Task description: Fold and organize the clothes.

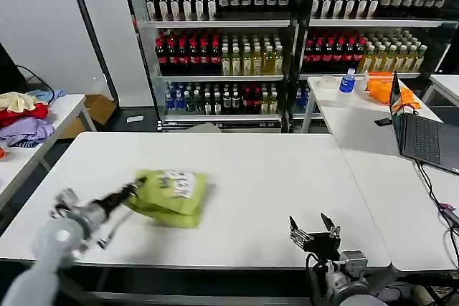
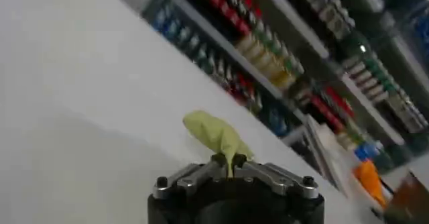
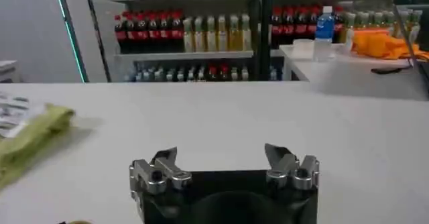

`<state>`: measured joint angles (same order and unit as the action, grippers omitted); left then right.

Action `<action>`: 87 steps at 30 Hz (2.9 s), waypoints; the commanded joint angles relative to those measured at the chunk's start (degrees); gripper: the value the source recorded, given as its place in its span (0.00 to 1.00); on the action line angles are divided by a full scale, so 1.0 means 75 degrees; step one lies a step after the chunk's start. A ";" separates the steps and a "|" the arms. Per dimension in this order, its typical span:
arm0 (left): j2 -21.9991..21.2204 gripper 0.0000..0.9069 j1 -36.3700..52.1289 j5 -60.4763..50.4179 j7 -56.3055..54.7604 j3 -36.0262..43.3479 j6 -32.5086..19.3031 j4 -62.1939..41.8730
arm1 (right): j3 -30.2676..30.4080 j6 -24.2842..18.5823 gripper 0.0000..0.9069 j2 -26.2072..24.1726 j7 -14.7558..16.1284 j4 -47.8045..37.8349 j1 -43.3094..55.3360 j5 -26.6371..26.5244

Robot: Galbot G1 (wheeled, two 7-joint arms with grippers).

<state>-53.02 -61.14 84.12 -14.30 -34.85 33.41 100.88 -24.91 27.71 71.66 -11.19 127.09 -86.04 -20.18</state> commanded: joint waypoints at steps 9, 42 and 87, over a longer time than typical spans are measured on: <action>0.1656 0.02 0.0092 -0.6734 0.1255 0.2502 -0.0677 0.0591 | -0.0030 -0.0079 1.00 0.0101 0.0020 0.0054 -0.0176 0.0147; -0.2792 1.00 0.3078 -0.7588 0.0600 0.6772 -0.0917 -0.1185 | -0.0272 -0.0231 1.00 0.0235 0.0058 0.0509 -0.0867 0.0521; -0.0684 1.00 -0.1199 -0.6018 -0.0384 0.1737 -0.2229 0.1638 | 0.2127 0.0714 1.00 0.1929 -0.1699 -0.5966 0.6033 -0.3208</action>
<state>-59.92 -65.06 38.32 -17.03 -17.03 17.16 111.07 -11.56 31.72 82.47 -21.54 98.79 -53.23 -36.89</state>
